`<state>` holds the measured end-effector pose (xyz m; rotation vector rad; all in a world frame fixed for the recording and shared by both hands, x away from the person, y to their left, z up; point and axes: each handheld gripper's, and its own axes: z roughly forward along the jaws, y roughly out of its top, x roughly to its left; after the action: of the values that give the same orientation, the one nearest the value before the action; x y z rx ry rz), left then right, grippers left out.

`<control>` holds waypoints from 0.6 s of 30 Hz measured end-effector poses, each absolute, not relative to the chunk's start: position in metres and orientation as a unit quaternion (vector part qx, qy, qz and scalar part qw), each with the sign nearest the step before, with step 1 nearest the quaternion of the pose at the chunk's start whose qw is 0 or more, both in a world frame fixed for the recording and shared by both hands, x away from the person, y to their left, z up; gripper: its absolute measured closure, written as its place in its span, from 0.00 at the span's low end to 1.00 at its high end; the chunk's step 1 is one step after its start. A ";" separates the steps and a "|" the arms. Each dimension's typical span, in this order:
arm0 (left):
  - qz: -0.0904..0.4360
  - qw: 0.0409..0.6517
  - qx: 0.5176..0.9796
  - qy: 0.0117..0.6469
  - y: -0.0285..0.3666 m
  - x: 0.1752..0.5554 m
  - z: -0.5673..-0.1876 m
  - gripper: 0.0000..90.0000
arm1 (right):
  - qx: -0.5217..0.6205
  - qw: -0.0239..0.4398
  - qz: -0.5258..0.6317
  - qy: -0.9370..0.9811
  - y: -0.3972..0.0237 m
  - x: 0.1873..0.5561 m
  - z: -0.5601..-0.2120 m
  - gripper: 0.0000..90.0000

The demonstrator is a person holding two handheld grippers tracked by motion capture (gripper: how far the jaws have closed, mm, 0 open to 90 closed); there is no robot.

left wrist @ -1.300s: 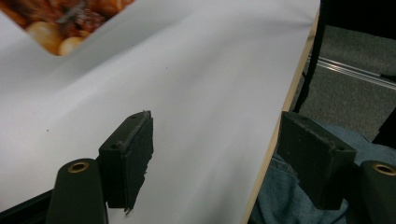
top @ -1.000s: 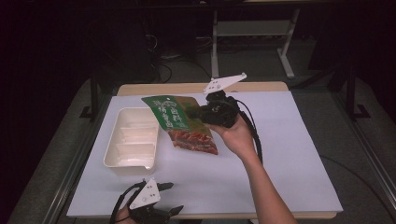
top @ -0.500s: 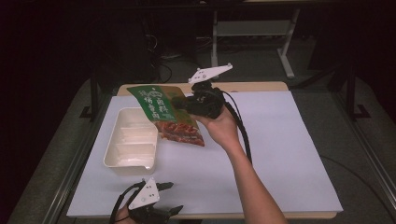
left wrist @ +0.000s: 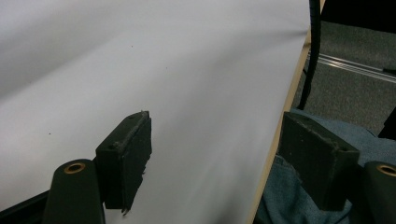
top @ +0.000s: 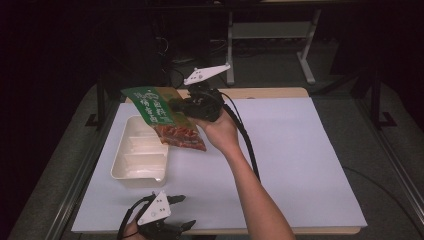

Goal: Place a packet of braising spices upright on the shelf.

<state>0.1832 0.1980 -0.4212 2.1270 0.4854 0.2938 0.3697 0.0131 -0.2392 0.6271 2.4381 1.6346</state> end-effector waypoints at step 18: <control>0.121 0.457 0.859 0.197 0.201 0.184 -0.420 0.27 | 0.197 0.059 0.554 0.806 0.057 0.386 -0.248 1.00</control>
<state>0.1836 0.2009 -0.4203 2.1164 0.4849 0.2988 0.3859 0.0566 -0.2481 0.5972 2.4422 1.6784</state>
